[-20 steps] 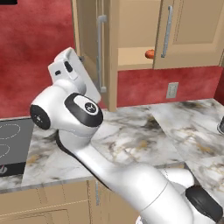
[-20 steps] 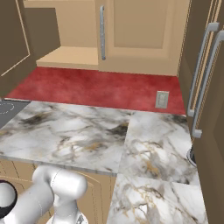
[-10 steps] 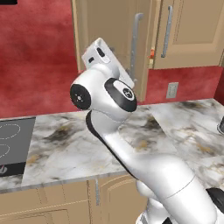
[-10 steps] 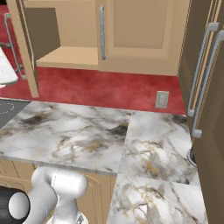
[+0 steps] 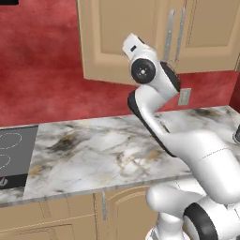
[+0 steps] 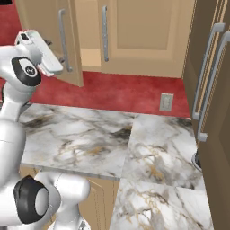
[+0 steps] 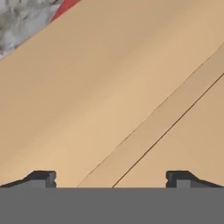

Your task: Pick the squash from the counter and place it in the cabinet. Then close the cabinet.

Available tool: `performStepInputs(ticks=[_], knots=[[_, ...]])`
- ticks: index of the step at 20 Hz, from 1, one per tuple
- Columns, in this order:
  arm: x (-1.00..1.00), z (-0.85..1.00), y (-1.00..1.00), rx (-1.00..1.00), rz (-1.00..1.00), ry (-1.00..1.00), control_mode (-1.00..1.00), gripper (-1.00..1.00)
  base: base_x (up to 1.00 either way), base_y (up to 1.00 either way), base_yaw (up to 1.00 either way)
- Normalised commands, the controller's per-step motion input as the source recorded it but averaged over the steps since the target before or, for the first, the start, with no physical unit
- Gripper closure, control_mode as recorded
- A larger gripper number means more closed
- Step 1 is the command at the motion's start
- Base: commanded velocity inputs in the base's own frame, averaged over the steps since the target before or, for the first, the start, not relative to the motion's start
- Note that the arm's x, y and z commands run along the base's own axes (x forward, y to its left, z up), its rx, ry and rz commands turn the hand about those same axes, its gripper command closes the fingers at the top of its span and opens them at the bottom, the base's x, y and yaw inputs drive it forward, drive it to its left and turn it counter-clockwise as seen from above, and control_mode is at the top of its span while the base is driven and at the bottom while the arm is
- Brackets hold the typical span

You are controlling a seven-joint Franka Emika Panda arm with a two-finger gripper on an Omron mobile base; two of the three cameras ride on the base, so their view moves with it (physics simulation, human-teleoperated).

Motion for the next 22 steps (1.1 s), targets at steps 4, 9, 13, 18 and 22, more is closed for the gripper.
performStepInputs(ticks=[4,9,13,18,22], knots=[[1.0,0.0,-0.63,-0.04,0.34,0.05,-1.0,-1.0,0.0,0.0,0.0],[1.0,0.0,-0.46,-0.05,0.35,0.01,-1.0,-1.0,0.0,0.0,0.0],[0.96,0.0,-0.27,-0.1,0.33,0.0,-1.0,-1.0,0.0,0.0,0.0],[0.64,0.0,-0.01,-0.18,0.29,0.07,-1.0,-1.0,0.0,0.0,0.0],[0.14,0.0,0.0,-0.25,0.23,0.05,-1.0,-1.0,0.0,0.0,0.0]])
